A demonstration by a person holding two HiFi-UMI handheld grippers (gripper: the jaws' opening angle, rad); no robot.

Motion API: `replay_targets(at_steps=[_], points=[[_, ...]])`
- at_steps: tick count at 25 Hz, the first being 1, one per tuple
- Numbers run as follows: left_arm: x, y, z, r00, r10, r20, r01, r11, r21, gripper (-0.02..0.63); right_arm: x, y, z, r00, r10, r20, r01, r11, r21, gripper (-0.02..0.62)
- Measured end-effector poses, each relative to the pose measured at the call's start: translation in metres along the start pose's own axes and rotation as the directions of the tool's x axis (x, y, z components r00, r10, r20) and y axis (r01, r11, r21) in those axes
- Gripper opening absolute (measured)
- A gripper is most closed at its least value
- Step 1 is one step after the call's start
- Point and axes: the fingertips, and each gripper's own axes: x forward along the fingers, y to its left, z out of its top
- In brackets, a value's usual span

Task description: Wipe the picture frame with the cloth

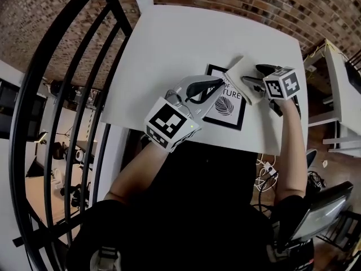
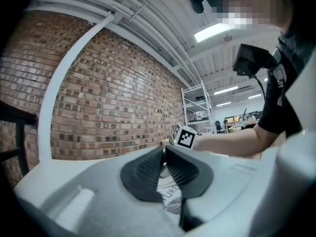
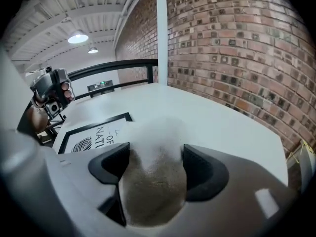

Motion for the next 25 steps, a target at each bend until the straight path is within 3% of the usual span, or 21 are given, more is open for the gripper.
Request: replay_targets(at_steps=[7, 9, 13, 20, 25], points=[[-0.003, 0.004, -0.005, 1.000, 0.004, -0.001, -0.004, 1.000, -0.014, 0.014, 0.004, 0.004, 0.004, 0.999, 0.043, 0.008, -0.043, 0.998, 0.043, 0.296], [-0.005, 0.006, -0.007, 1.000, 0.012, -0.003, -0.012, 1.000, -0.015, 0.014, 0.001, 0.006, 0.011, 0.999, 0.034, 0.024, -0.034, 0.999, 0.031, 0.196], [-0.010, 0.005, -0.008, 1.000, 0.020, -0.004, -0.020, 1.000, -0.017, 0.014, -0.004, 0.003, 0.010, 0.999, 0.022, 0.036, -0.022, 1.000, 0.015, 0.117], [-0.016, 0.009, -0.005, 0.999, 0.037, -0.001, -0.037, 0.999, -0.009, 0.014, -0.034, 0.010, 0.036, 0.989, 0.028, 0.144, -0.026, 1.000, -0.018, 0.092], [-0.021, 0.011, -0.003, 0.999, 0.051, -0.005, -0.051, 0.999, -0.003, 0.012, -0.047, 0.024, 0.073, 0.977, 0.015, 0.213, 0.021, 0.986, -0.167, 0.091]])
